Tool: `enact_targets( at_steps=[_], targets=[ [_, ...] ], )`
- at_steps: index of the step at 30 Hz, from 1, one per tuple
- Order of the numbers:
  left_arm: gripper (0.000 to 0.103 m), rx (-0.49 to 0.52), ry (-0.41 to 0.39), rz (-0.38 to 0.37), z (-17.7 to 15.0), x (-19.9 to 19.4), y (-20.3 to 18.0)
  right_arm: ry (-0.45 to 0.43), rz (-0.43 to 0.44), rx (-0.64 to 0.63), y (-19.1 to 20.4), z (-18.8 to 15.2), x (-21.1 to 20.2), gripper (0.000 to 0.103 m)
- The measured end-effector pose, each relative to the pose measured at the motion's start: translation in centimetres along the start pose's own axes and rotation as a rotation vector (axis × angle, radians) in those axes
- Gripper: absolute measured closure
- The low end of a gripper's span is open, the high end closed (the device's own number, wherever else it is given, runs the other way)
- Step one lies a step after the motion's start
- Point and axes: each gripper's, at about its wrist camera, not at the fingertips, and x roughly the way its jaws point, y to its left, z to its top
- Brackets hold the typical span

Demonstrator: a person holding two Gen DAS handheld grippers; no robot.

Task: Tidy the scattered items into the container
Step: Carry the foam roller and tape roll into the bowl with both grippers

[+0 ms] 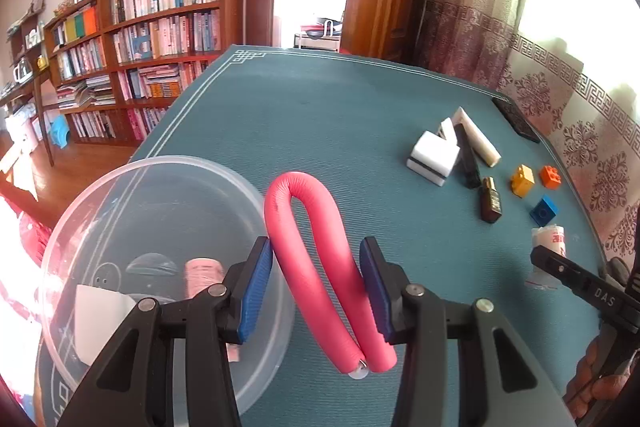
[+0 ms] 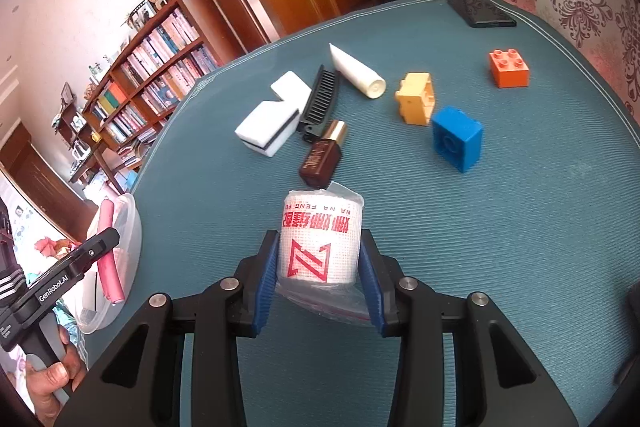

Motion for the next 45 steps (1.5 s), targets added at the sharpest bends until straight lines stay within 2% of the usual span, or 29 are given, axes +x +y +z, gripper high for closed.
enact_targets(
  at_steps=[12,26,34,40,43,44,45],
  targets=[
    [0.053,-0.095,-0.035,0.068,1.0,-0.2,7.2,0.054,0.059,-0.091,7.0,-0.7,2.5,0.061],
    [0.053,-0.144,-0.026,0.098,1.4,1.3,12.8,0.093,0.127,-0.229,14.7,-1.6,4.3,0.062],
    [0.053,-0.151,-0.016,0.075,1.6,1.9,14.1,0.101,0.176,-0.305,19.4,-1.9,5.2,0.062],
    [0.052,-0.177,0.007,0.034,1.3,1.8,14.9,0.093,0.205,-0.354,22.2,-0.9,6.4,0.061],
    [0.052,-0.187,0.008,0.036,1.2,1.7,15.4,0.099,0.210,-0.376,23.4,-0.6,7.4,0.061],
    [0.051,-0.188,0.008,0.036,1.2,1.7,15.5,0.101,0.211,-0.383,23.6,-0.5,7.7,0.061],
    [0.044,-0.190,0.009,0.031,1.2,1.6,15.8,0.103,0.210,-0.391,24.0,-0.5,8.0,0.061]
  ],
)
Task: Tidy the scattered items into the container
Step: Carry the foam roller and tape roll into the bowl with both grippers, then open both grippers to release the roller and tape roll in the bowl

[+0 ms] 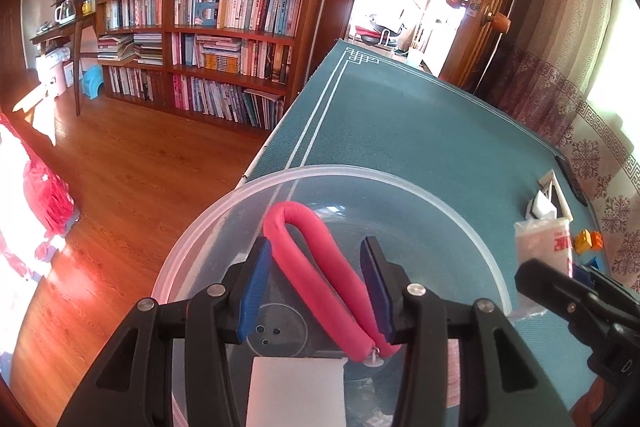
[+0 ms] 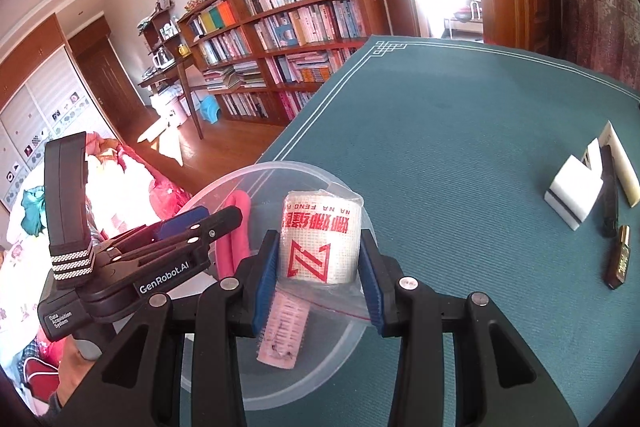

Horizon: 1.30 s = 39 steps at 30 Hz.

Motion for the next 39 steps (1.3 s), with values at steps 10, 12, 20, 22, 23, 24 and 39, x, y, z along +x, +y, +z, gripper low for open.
enact_targets(
  at_steps=[10,12,20,22,23,24,39],
  targets=[
    [0.021,-0.002,-0.031,0.026,0.2,-1.1,1.4,0.025,0.002,-0.015,0.6,1.5,2.9,0.061],
    [0.020,-0.002,-0.041,0.040,0.2,-1.4,1.7,0.042,0.002,-0.003,0.2,1.7,3.4,0.061],
    [0.016,-0.019,-0.046,0.065,0.1,-1.7,2.4,0.072,0.041,0.049,-0.9,1.7,4.1,0.052],
    [0.016,-0.023,-0.042,0.068,-0.1,-1.6,2.3,0.065,0.034,0.038,-0.9,1.5,3.7,0.052],
    [0.016,-0.023,-0.042,0.068,-0.1,-1.7,2.3,0.062,0.033,0.035,-0.8,1.4,3.6,0.052],
    [0.016,-0.023,-0.042,0.067,-0.2,-1.7,2.3,0.060,0.033,0.037,-0.9,1.2,3.3,0.052],
    [0.015,0.030,-0.037,0.065,-0.5,-1.7,-0.5,0.007,0.013,0.102,-3.6,-1.9,-1.4,0.052]
  ],
)
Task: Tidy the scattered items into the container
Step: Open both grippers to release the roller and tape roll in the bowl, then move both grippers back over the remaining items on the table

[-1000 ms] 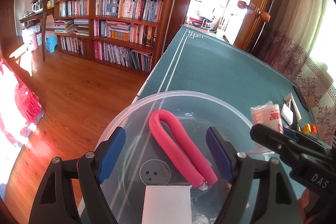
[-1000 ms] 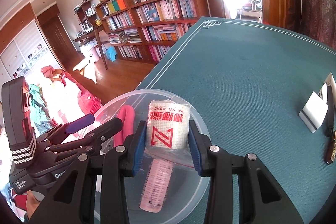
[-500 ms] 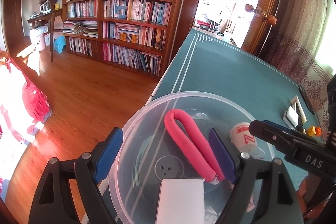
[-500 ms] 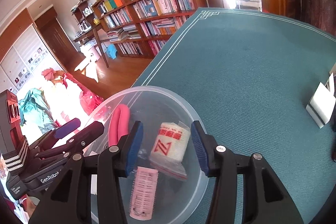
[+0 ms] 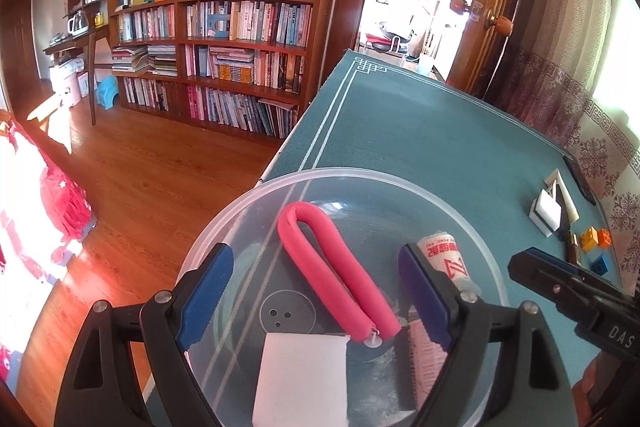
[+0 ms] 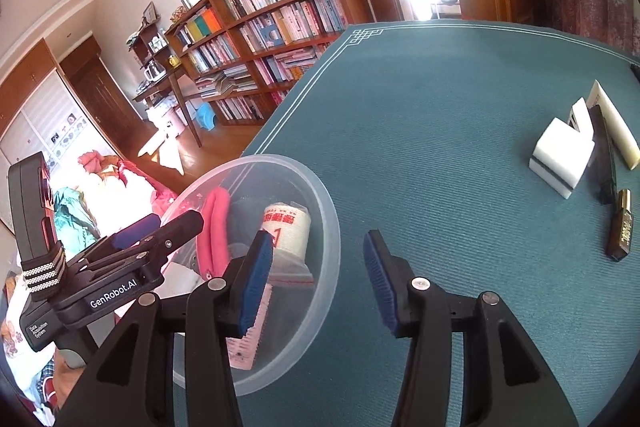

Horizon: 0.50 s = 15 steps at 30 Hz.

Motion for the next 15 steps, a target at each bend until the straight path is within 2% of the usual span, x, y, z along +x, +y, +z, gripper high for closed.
enact_targets(
  at_steps=[15],
  targets=[
    [0.015,0.143,0.010,-0.037,-0.3,-0.1,-7.0,-0.006,-0.054,0.143,-6.4,-2.5,-3.2,0.052]
  ],
)
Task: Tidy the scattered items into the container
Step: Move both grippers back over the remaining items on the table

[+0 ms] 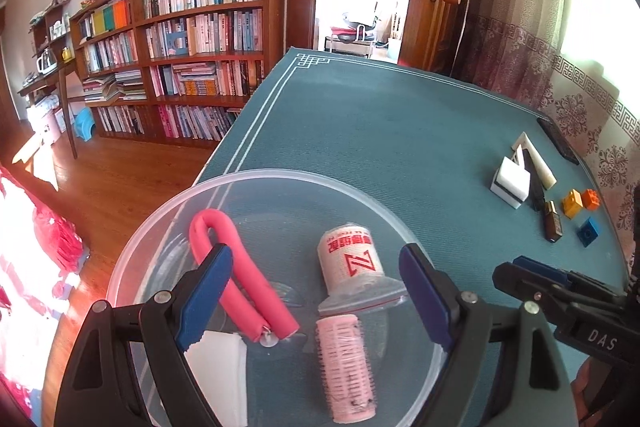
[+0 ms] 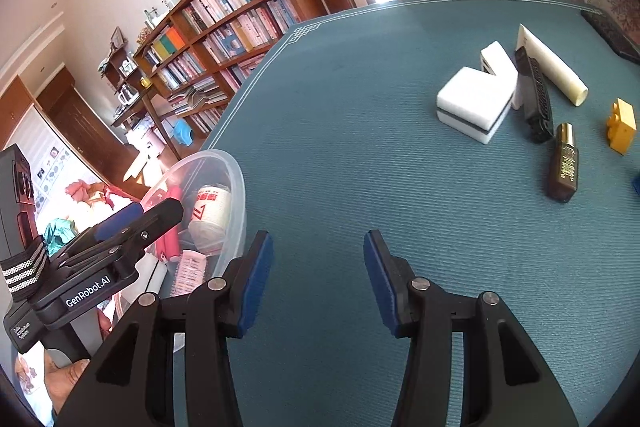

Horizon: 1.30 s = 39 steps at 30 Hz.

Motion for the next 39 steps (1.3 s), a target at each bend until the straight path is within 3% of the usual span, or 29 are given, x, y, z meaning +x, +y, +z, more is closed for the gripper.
enact_targets(
  at_steps=[22,39],
  targets=[
    [0.015,0.210,0.021,-0.073,-0.6,0.0,-11.1,-0.063,-0.104,0.151,-9.2,-2.1,-5.5,0.052],
    [0.015,0.256,0.112,-0.178,-1.6,2.1,-17.0,-0.145,-0.236,0.254,-16.5,-2.6,-10.4,0.052]
  ],
)
